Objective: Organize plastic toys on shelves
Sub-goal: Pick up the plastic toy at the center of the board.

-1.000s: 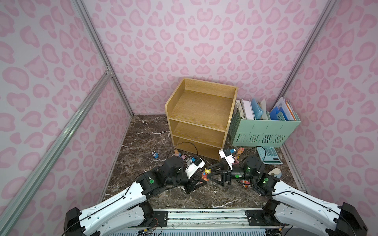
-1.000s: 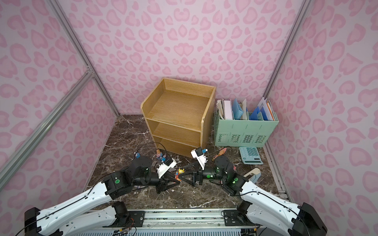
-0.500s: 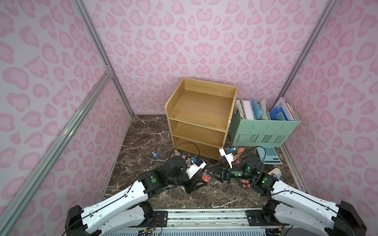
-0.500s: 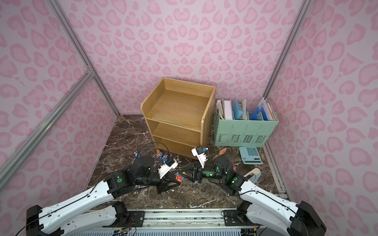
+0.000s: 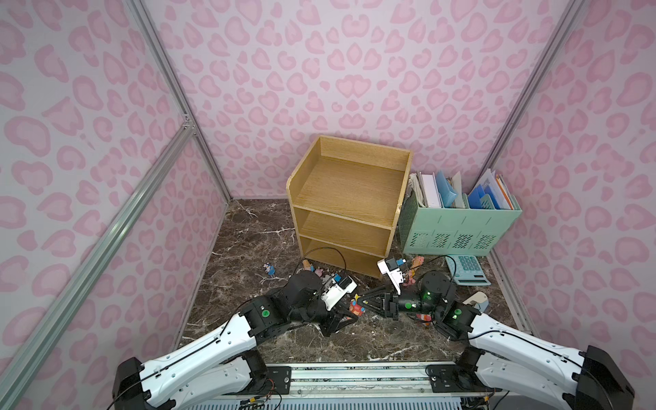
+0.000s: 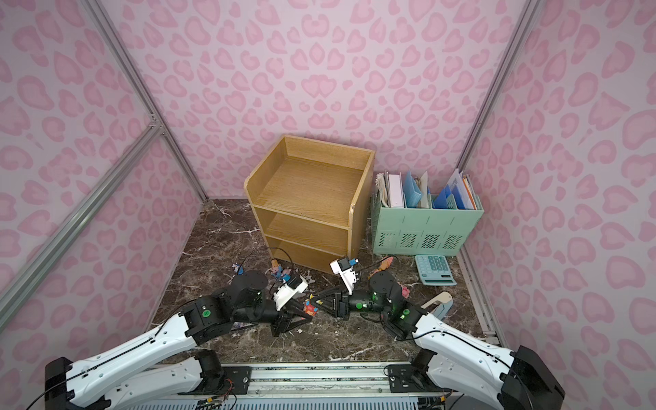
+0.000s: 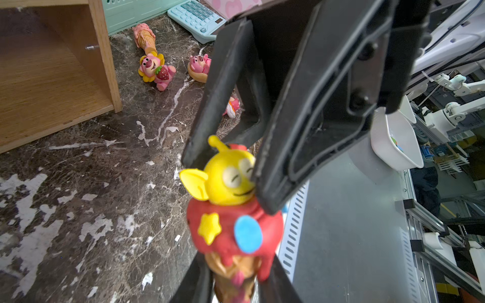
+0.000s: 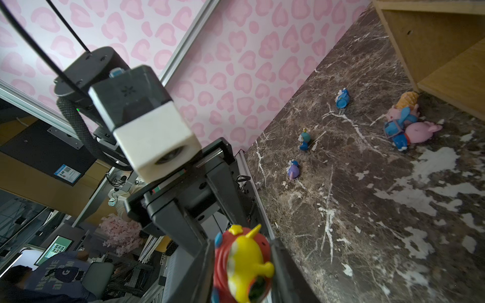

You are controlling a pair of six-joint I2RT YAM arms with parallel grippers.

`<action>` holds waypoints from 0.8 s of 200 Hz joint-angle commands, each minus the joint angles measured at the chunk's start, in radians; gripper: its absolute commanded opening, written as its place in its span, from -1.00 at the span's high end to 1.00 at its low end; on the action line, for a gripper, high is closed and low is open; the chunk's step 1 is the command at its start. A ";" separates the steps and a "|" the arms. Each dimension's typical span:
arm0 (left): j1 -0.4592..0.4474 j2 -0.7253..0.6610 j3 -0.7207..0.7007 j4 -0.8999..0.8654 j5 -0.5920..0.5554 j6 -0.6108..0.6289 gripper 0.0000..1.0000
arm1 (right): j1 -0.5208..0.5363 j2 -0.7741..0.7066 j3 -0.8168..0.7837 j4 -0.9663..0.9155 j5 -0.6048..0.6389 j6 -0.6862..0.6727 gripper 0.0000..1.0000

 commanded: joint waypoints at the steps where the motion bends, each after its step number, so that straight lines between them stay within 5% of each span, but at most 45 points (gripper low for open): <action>1: 0.000 -0.001 0.007 0.007 -0.002 0.006 0.51 | 0.006 0.012 0.013 0.042 -0.003 -0.002 0.46; 37: -0.001 -0.003 0.010 0.000 -0.018 0.001 0.34 | 0.009 0.026 0.015 0.059 -0.003 -0.002 0.72; 62: -0.001 -0.018 0.014 -0.014 -0.067 -0.023 -0.26 | 0.005 0.005 0.006 0.063 0.018 -0.002 0.73; 76: -0.001 -0.057 0.009 -0.018 -0.099 -0.035 -0.44 | -0.011 -0.014 -0.017 0.083 0.030 0.008 0.74; 121: -0.001 -0.342 -0.100 0.063 -0.293 -0.037 -0.59 | -0.074 -0.081 -0.106 0.207 0.031 0.081 0.75; 160: -0.030 -0.469 -0.273 0.303 -0.394 0.116 -0.64 | -0.112 -0.127 -0.150 0.281 0.042 0.154 0.75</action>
